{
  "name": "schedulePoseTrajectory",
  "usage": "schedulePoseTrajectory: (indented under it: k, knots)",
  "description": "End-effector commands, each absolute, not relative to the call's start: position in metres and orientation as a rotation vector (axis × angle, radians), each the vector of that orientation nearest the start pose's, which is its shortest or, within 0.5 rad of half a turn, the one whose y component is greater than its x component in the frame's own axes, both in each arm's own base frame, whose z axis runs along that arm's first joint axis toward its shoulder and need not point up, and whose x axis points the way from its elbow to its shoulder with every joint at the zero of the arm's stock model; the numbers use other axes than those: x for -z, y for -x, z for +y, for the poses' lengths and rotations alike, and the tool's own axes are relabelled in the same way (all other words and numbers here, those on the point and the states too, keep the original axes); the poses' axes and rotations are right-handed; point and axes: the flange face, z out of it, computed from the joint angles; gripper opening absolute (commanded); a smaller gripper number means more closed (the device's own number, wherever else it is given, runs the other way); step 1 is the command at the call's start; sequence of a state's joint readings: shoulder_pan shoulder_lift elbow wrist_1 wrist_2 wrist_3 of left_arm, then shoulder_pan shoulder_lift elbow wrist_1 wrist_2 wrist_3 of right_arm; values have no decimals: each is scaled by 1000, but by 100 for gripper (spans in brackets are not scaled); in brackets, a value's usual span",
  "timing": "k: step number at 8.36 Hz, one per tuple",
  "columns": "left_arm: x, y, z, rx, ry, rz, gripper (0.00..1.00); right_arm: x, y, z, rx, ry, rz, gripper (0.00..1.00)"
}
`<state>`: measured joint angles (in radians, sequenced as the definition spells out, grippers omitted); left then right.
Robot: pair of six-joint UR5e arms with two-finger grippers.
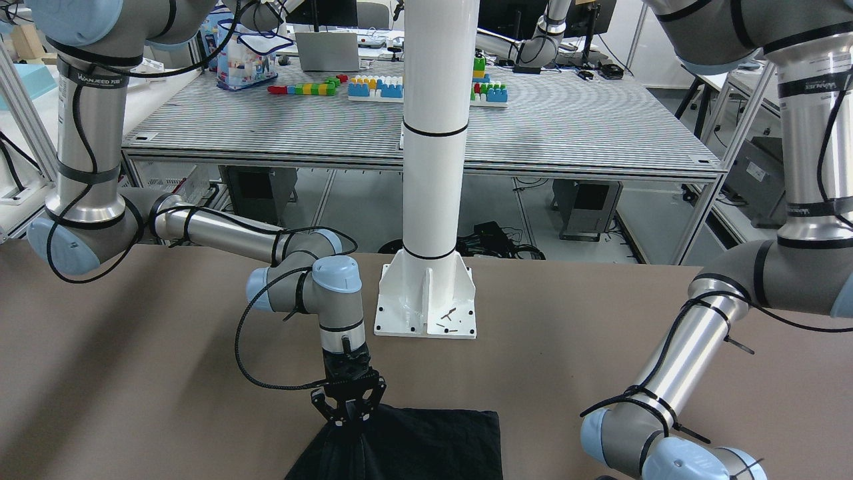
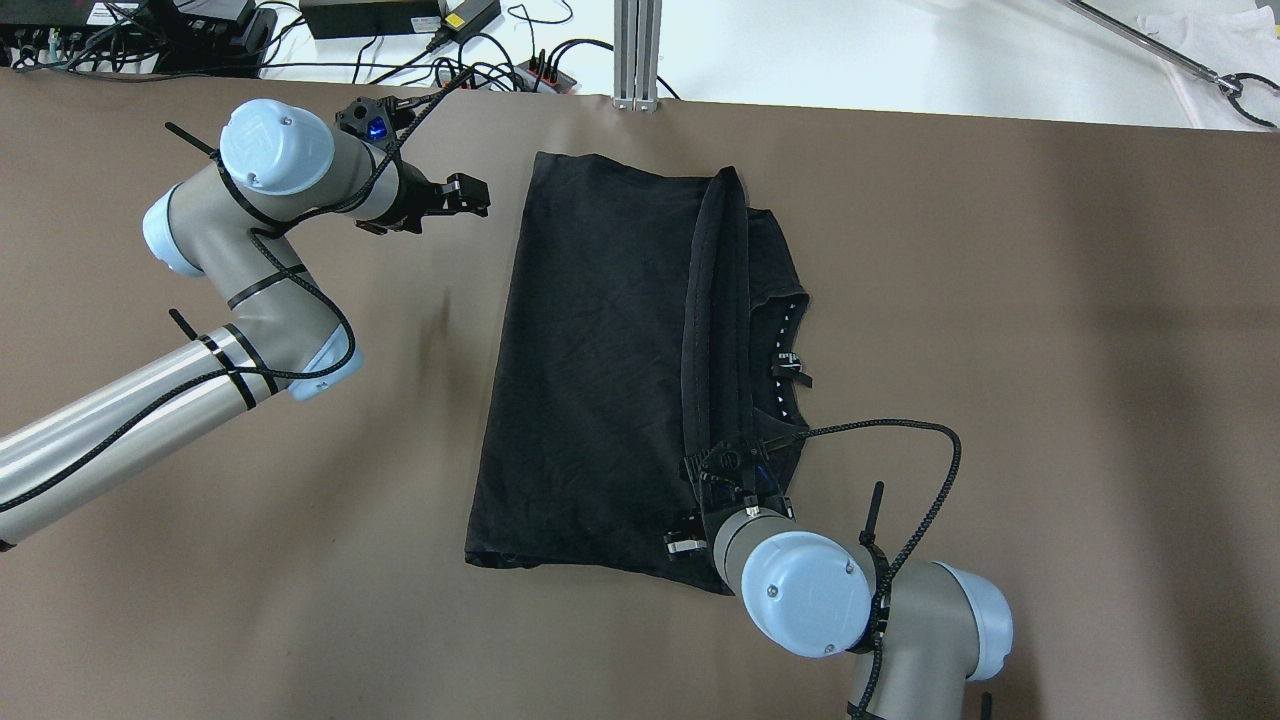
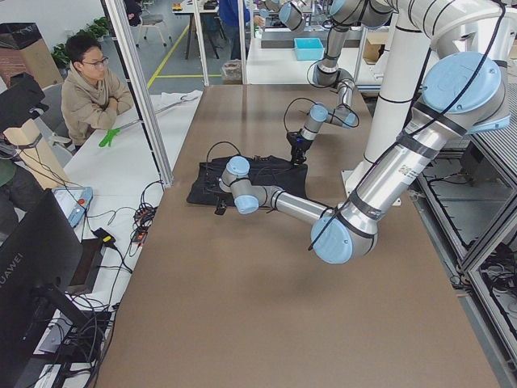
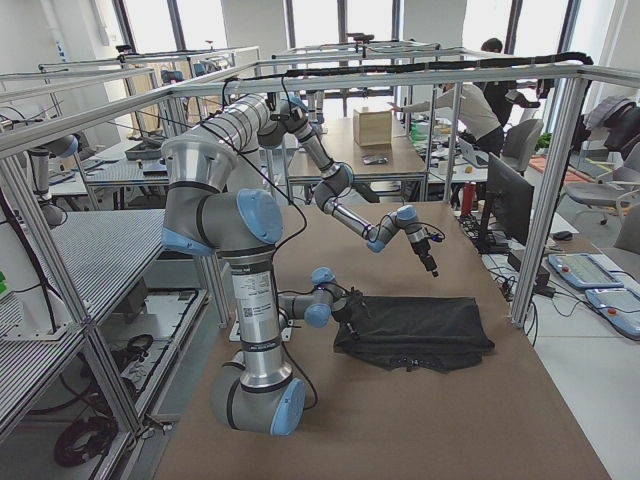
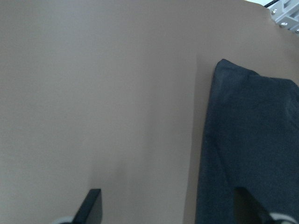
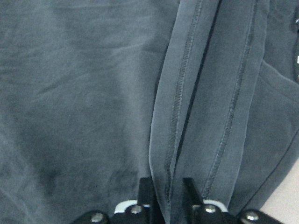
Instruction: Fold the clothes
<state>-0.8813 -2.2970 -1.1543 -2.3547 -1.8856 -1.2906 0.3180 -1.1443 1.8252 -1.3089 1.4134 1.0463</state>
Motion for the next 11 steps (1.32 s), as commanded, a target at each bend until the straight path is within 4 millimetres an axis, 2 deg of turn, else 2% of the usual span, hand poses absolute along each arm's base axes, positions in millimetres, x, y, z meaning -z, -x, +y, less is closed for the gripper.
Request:
schedulePoseTrajectory:
  k: [1, 2, 3, 5, 6, 7, 8, 9, 10, 11]
  knots:
    - [-314, -421, -671, 367, -358, 1071, 100, -292, 550, -338, 119, -511, -820, 24]
    - [-313, -422, -671, 368, -357, 1073, 100, -292, 550, -337, 122, -503, -826, 7]
    - [-311, -421, -670, 366, -357, 1076, 100, -291, 547, -340, 121, -490, -838, 0]
    - [-310, -420, -669, 365, -356, 1080, 100, -288, 526, -366, 126, -420, -880, 0]
    - [-310, -420, -669, 373, -351, 1082, 100, -288, 513, -370, 137, -378, -908, 0]
    - [-308, -420, -669, 380, -350, 1086, 100, -296, 483, -366, 146, -335, -933, 0]
    - [-308, -420, -669, 390, -346, 1089, 100, -311, 453, -347, 144, -322, -931, 0]
    - [-307, -423, -667, 399, -342, 1091, 100, -325, 448, -327, 97, -310, -911, 0]
    - [-305, -429, -662, 394, -338, 1095, 100, -339, 485, -272, 61, -282, -886, 1]
    - [-305, -429, -662, 394, -338, 1095, 100, -351, 487, -260, 64, -302, -858, 9]
